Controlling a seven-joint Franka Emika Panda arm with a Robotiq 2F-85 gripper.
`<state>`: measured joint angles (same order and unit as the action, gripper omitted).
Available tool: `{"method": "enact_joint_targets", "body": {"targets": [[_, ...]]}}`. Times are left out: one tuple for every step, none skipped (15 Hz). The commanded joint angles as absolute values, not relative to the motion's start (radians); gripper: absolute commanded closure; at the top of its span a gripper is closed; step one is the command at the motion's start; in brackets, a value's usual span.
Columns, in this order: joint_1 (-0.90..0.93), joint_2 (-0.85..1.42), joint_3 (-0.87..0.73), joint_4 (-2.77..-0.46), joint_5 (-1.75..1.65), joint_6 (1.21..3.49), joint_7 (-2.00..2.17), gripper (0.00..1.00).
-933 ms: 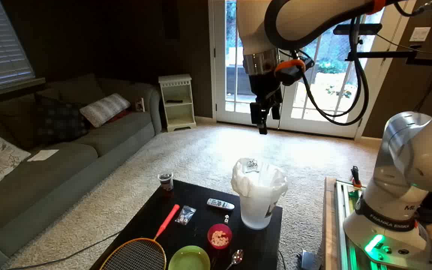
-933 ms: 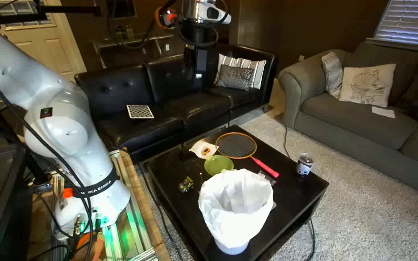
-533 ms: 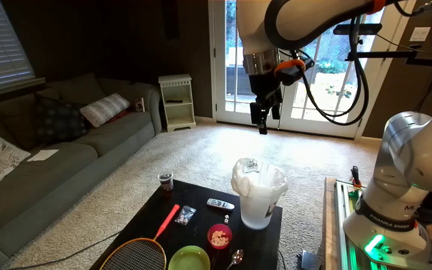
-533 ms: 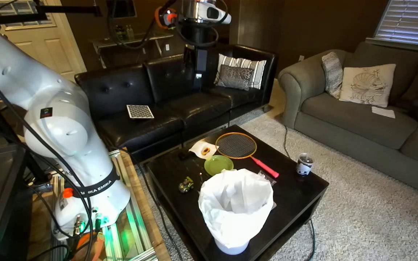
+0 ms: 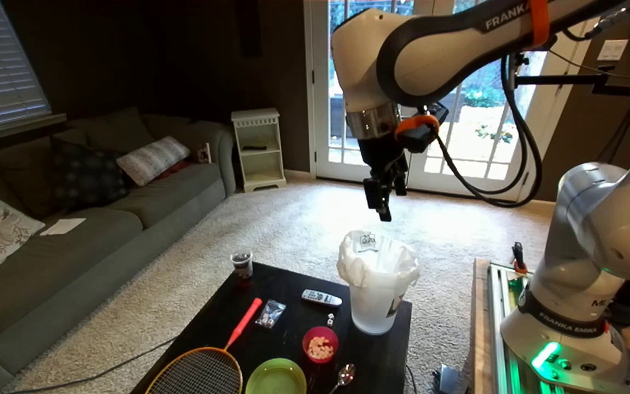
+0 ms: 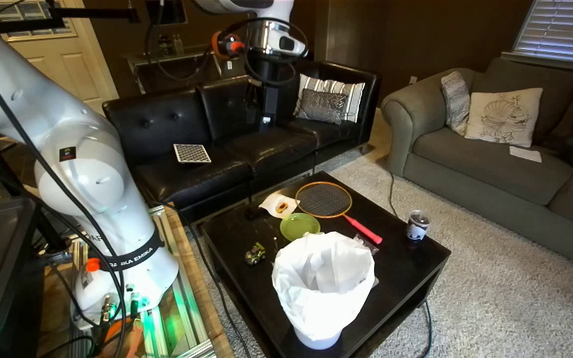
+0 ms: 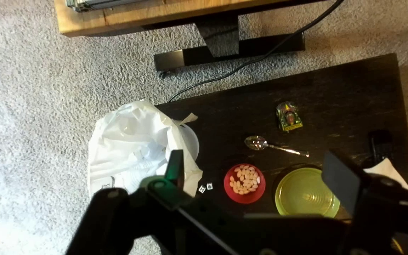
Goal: Turn the car to the left
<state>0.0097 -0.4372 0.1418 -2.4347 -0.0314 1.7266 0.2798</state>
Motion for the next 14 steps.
{"method": "enact_joint_targets", "body": {"targets": [[0.073,-0.356,0.199,-2.503,-0.020,1.845,0.312,0.00],[0.091,-0.331,0.212,-2.517,-0.016,1.886,0.312,0.00],[0.111,-0.310,0.226,-2.540,-0.013,1.951,0.310,0.00],[0.127,-0.286,0.235,-2.558,-0.011,2.012,0.306,0.00],[0.144,-0.261,0.243,-2.577,-0.005,2.082,0.299,0.00],[0.158,-0.241,0.250,-2.594,-0.002,2.145,0.298,0.00],[0.170,-0.217,0.257,-2.610,-0.007,2.200,0.301,0.00],[0.185,-0.190,0.261,-2.625,0.000,2.256,0.285,0.00],[0.194,-0.158,0.266,-2.636,-0.001,2.298,0.282,0.00],[0.205,-0.126,0.266,-2.645,0.007,2.341,0.273,0.00],[0.212,-0.085,0.267,-2.654,0.012,2.381,0.270,0.00],[0.219,-0.052,0.266,-2.664,0.015,2.425,0.269,0.00],[0.227,-0.013,0.264,-2.666,0.030,2.458,0.240,0.00],[0.238,0.016,0.264,-2.662,0.045,2.463,0.191,0.00]]}}
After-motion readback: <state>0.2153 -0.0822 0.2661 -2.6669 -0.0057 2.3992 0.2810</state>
